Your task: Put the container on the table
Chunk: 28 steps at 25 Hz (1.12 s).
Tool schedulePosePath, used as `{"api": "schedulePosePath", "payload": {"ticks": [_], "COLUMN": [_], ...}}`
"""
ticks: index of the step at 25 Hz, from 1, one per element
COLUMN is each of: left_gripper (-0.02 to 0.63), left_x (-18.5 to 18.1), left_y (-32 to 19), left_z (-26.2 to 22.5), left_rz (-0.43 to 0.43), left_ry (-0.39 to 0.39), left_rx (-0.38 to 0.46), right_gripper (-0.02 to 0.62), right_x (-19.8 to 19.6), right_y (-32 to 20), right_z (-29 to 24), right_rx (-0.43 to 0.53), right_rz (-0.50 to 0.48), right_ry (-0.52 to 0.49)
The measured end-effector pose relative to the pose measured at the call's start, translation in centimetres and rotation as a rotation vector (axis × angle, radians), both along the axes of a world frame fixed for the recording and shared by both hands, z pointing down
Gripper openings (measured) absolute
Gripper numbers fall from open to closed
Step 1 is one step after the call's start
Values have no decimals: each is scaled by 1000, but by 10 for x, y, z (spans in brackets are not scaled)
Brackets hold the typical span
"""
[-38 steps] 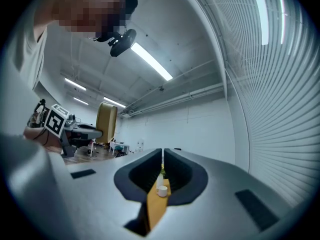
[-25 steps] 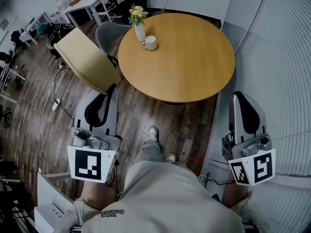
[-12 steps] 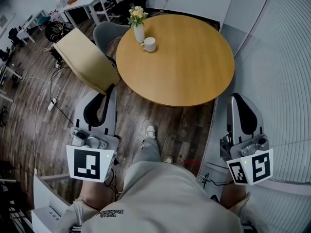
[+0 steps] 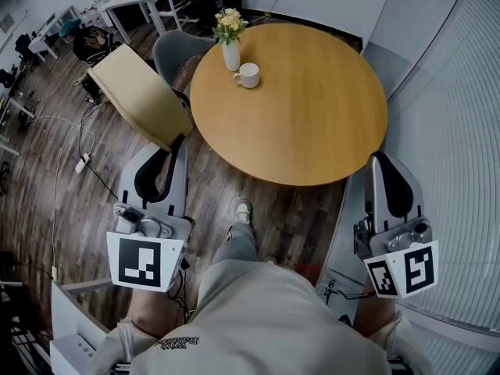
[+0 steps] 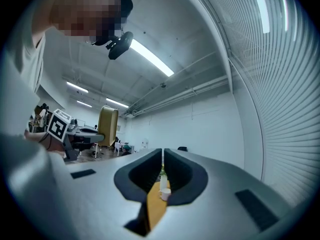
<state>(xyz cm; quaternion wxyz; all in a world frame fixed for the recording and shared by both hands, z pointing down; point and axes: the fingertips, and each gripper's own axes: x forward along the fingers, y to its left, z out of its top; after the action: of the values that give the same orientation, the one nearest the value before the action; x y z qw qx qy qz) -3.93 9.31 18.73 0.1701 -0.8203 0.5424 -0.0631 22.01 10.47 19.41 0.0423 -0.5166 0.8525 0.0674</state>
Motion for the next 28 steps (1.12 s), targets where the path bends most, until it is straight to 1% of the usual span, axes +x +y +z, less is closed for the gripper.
{"api": "schedulePosePath", "payload": {"ticks": [5, 11, 17, 23, 28], "left_gripper": [32, 32, 32, 32, 32], "left_x": [-9, -37, -60, -90, -113], "left_y": [-41, -91, -147, -206, -244], "left_z": [3, 10, 14, 14, 20], "left_rz": [-6, -5, 14, 32, 40], "left_ry": [0, 4, -5, 6, 0], "left_rx": [-13, -37, -70, -84, -90], "right_gripper": [35, 35, 35, 35, 35], "right_x": [-12, -41, -66, -95, -120], "right_y": [-45, -97, -151, -208, -244], "right_z": [2, 3, -2, -6, -4], "right_rx": [-14, -26, -37, -43, -48], "right_rz": [-14, -19, -2, 22, 36], "right_ry": [8, 16, 23, 21, 21]}}
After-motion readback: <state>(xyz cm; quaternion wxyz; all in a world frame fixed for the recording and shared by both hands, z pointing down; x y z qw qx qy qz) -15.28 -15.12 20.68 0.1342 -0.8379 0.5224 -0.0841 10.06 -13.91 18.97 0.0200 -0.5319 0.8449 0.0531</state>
